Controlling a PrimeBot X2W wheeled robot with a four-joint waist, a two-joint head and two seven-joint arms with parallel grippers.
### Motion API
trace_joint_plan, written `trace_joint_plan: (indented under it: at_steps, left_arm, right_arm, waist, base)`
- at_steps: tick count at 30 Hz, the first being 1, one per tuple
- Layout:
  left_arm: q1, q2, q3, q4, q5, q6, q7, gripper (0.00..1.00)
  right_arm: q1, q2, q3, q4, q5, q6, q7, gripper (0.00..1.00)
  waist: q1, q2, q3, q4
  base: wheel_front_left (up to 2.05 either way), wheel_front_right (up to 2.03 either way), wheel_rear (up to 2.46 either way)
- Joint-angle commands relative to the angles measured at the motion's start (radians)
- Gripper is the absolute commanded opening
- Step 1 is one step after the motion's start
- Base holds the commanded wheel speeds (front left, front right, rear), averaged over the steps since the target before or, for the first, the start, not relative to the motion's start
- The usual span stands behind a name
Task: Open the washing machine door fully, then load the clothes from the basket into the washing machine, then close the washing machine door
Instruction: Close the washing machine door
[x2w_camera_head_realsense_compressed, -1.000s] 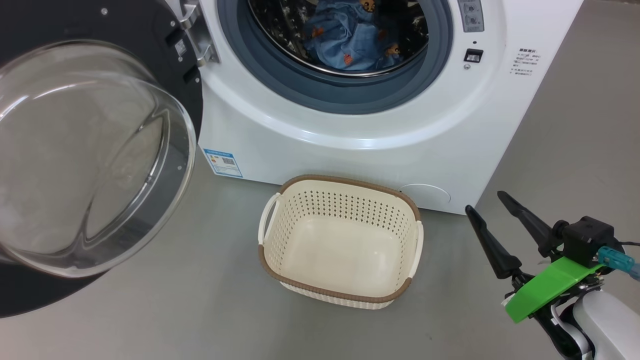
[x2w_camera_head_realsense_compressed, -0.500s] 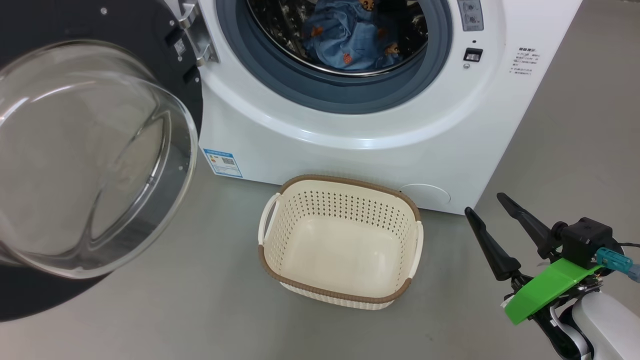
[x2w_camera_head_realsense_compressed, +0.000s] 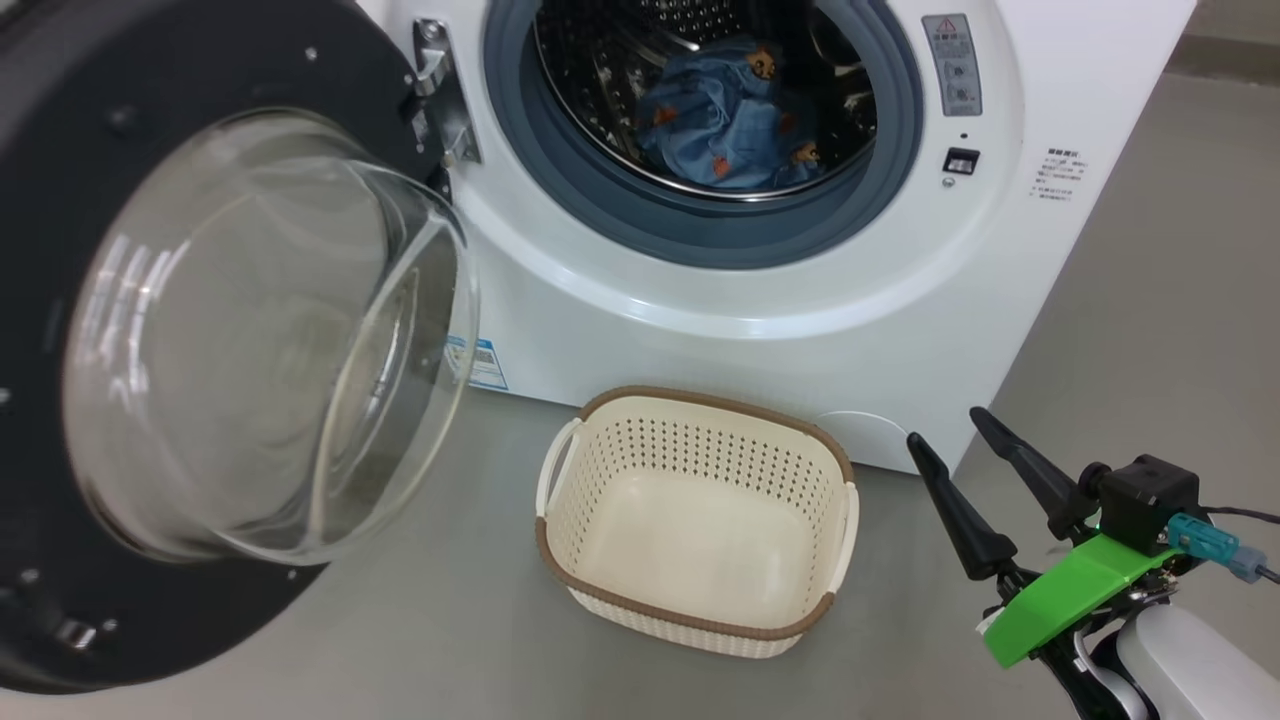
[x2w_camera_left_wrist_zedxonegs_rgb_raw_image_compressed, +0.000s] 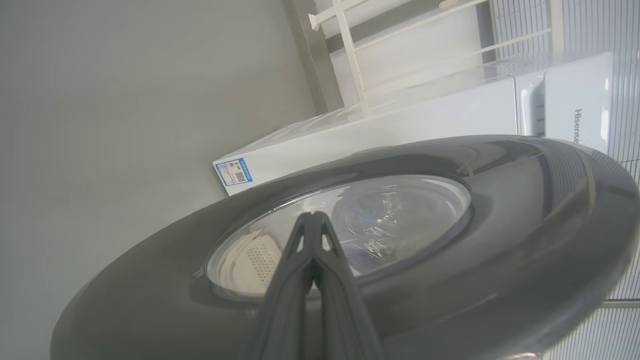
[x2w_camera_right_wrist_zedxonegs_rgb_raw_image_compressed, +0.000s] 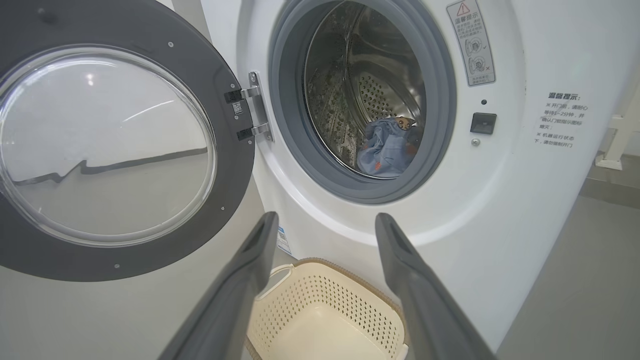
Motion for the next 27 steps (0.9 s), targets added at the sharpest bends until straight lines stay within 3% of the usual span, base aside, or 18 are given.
trace_joint_plan:
  at_steps: [1, 8, 16, 23, 27]
  left_arm:
    - [0.010, 0.034, 0.008, -0.063, -0.019, 0.009, 0.040, 0.00]
    - [0.074, -0.021, -0.002, -0.259, -0.089, 0.069, 0.181, 0.00]
    - [0.159, -0.138, -0.032, -0.530, -0.166, 0.172, 0.281, 0.00]
    - [0.206, -0.219, -0.069, -0.691, -0.193, 0.267, 0.313, 0.00]
    - [0.197, -0.273, -0.089, -0.748, -0.193, 0.286, 0.286, 0.00]
  right_arm:
    - [0.008, -0.006, 0.002, -0.015, 0.003, 0.004, -0.008, 1.00]
    - [0.020, 0.018, -0.003, -0.013, 0.002, 0.004, -0.008, 1.00]
    - [0.027, 0.042, -0.011, -0.015, -0.001, 0.004, -0.008, 1.00]
    - [0.040, 0.055, -0.026, -0.016, -0.003, 0.004, -0.008, 1.00]
    - [0.038, 0.064, -0.030, -0.015, -0.004, 0.004, -0.008, 1.00]
  waist:
    - [0.0001, 0.0000, -0.014, 0.011]
    - [0.0001, 0.0000, -0.037, 0.017]
    - [0.0001, 0.0000, -0.043, 0.004]
    - [0.0001, 0.0000, -0.047, -0.030]
    - [0.0001, 0.0000, -0.051, -0.059]
  base:
    - [0.00, 0.00, 0.00]
    - [0.00, 0.00, 0.00]
    - [0.00, 0.00, 0.00]
    - [0.00, 0.00, 0.00]
    - [0.00, 0.00, 0.00]
